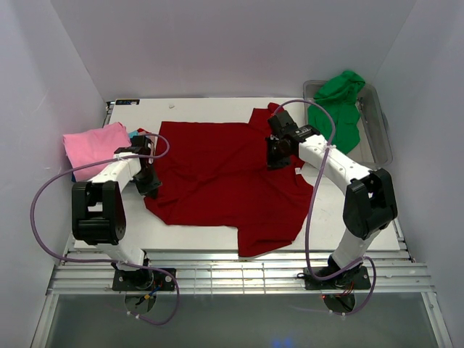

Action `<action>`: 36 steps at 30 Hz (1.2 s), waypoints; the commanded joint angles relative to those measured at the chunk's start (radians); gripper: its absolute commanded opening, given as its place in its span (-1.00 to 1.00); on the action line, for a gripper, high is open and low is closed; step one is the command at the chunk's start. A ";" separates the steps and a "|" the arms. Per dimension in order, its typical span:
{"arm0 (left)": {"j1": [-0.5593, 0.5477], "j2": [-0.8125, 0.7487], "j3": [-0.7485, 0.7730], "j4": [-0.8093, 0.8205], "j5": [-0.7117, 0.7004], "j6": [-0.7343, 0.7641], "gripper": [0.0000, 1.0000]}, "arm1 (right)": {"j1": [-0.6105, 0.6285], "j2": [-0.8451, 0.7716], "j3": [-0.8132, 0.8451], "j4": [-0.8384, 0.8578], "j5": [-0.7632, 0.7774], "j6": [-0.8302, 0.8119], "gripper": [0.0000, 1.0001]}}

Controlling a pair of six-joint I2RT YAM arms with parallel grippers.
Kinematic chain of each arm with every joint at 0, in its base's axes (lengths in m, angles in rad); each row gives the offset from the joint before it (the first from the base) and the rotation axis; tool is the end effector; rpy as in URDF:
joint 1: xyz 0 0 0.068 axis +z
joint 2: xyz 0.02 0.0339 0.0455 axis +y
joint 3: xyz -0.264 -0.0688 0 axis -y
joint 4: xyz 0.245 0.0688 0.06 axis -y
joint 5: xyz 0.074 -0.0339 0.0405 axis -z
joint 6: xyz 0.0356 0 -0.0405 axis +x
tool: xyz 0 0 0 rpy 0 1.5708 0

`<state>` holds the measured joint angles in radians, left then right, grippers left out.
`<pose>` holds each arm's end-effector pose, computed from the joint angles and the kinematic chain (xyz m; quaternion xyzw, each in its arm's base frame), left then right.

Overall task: Fold and stack the t-shirts
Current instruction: Flatten the tshirt out

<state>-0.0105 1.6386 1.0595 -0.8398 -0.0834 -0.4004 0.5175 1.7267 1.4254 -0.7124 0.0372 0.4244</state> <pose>0.2924 -0.0001 0.1848 -0.1961 0.9768 0.0252 0.0827 0.3228 0.1822 0.2659 -0.0396 0.9605 0.1088 0.2531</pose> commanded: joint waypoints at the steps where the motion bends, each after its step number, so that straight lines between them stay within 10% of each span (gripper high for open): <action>1: -0.002 -0.062 0.031 -0.054 -0.078 -0.008 -1.00 | 0.003 -0.035 -0.002 0.004 -0.003 0.007 -0.85; 20: 0.007 -0.200 -0.061 -0.160 -0.057 -0.057 -1.00 | 0.004 0.025 -0.016 0.044 -0.060 -0.006 -0.85; 32: 0.006 -0.001 0.463 -0.127 0.181 -0.063 -1.00 | -0.152 0.095 0.254 -0.088 0.017 -0.059 -0.59; 36: 0.006 0.130 0.575 -0.088 0.232 -0.064 -0.37 | -0.192 0.206 0.443 -0.153 0.007 -0.088 -0.26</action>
<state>-0.0078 1.6981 1.5696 -0.9501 0.0761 -0.4564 0.3447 1.8614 1.7409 -0.7956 0.0406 0.3801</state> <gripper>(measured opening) 0.249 0.322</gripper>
